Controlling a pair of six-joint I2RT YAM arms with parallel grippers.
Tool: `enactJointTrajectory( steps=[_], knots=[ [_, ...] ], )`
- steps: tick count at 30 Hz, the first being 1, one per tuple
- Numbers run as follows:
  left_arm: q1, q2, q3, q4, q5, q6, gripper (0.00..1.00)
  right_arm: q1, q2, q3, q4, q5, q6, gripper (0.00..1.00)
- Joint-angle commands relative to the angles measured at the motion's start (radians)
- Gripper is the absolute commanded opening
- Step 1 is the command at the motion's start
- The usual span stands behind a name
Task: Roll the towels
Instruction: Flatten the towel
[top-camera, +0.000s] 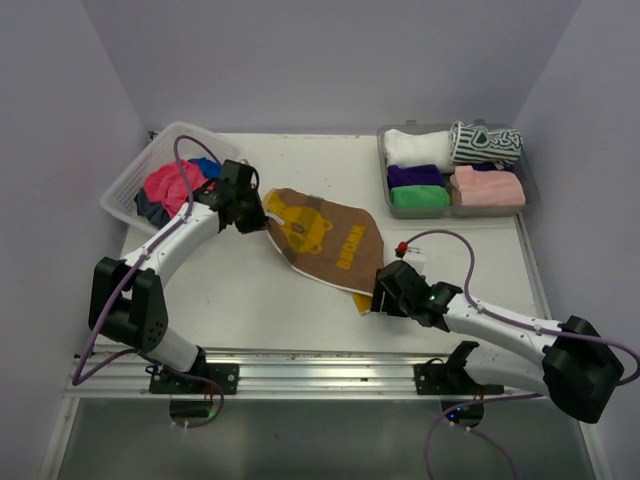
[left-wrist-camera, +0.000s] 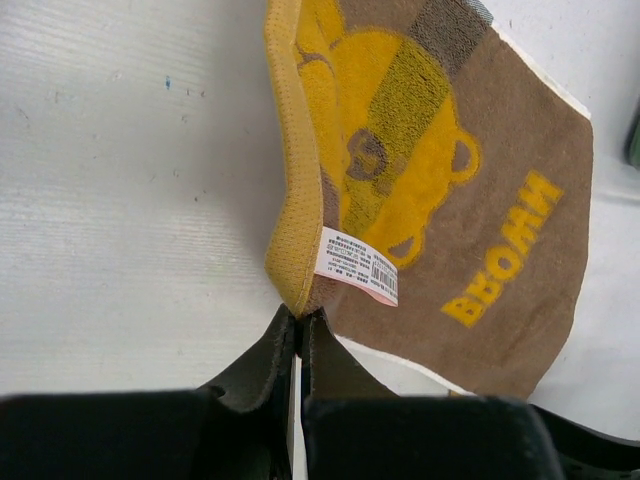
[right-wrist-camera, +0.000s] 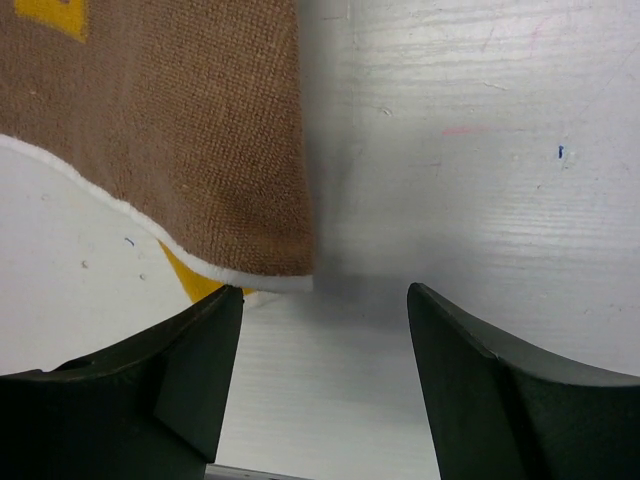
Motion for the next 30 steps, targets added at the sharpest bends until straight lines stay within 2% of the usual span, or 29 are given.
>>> enactJointTrajectory(
  steps=[1,5,7,8,9,11,12,15,16,18,19,23,25,28,30],
  knots=[
    [0.001,-0.007,0.031,-0.006,0.022,0.012,0.0,0.006,0.037,-0.003,0.089,0.056,0.031,0.7],
    [0.001,-0.011,0.042,-0.007,0.022,0.012,0.0,0.026,0.124,0.012,0.138,0.067,0.033,0.68],
    [0.001,-0.013,0.045,-0.012,0.022,0.012,0.0,0.041,0.181,0.017,0.174,0.072,0.048,0.59],
    [0.001,-0.016,0.047,-0.012,0.022,0.012,0.0,0.046,0.198,0.021,0.176,0.082,0.059,0.52],
    [0.001,-0.016,0.05,-0.016,0.02,0.012,0.0,0.047,0.212,0.032,0.158,0.108,0.069,0.33],
    [0.001,-0.016,0.06,-0.024,0.02,0.018,0.0,0.049,0.226,0.051,0.107,0.151,0.103,0.09],
    [0.002,-0.016,0.067,-0.03,0.019,0.021,0.0,0.047,0.221,0.076,0.031,0.179,0.105,0.0],
    [0.014,-0.008,0.114,-0.042,0.054,0.041,0.0,-0.011,0.163,0.145,-0.093,0.285,0.021,0.0],
    [0.022,0.001,0.172,-0.053,0.074,0.042,0.0,-0.044,0.142,0.166,-0.115,0.308,-0.014,0.0],
    [0.044,0.009,0.244,-0.065,0.118,0.056,0.0,-0.153,0.065,0.237,-0.146,0.325,-0.143,0.0],
    [0.048,0.019,0.331,-0.073,0.128,0.064,0.0,-0.213,0.043,0.271,-0.152,0.351,-0.192,0.0],
    [0.08,0.049,0.565,-0.145,0.184,0.073,0.0,-0.247,0.002,0.518,-0.204,0.423,-0.431,0.0],
    [0.093,0.04,0.651,-0.153,0.197,0.076,0.0,-0.246,-0.017,0.641,-0.233,0.429,-0.478,0.0],
    [0.102,-0.014,0.633,-0.142,0.209,0.079,0.0,-0.246,-0.076,0.678,-0.258,0.396,-0.501,0.0],
    [0.107,-0.054,0.567,-0.112,0.226,0.078,0.0,-0.246,-0.121,0.619,-0.284,0.334,-0.467,0.0]
  ],
)
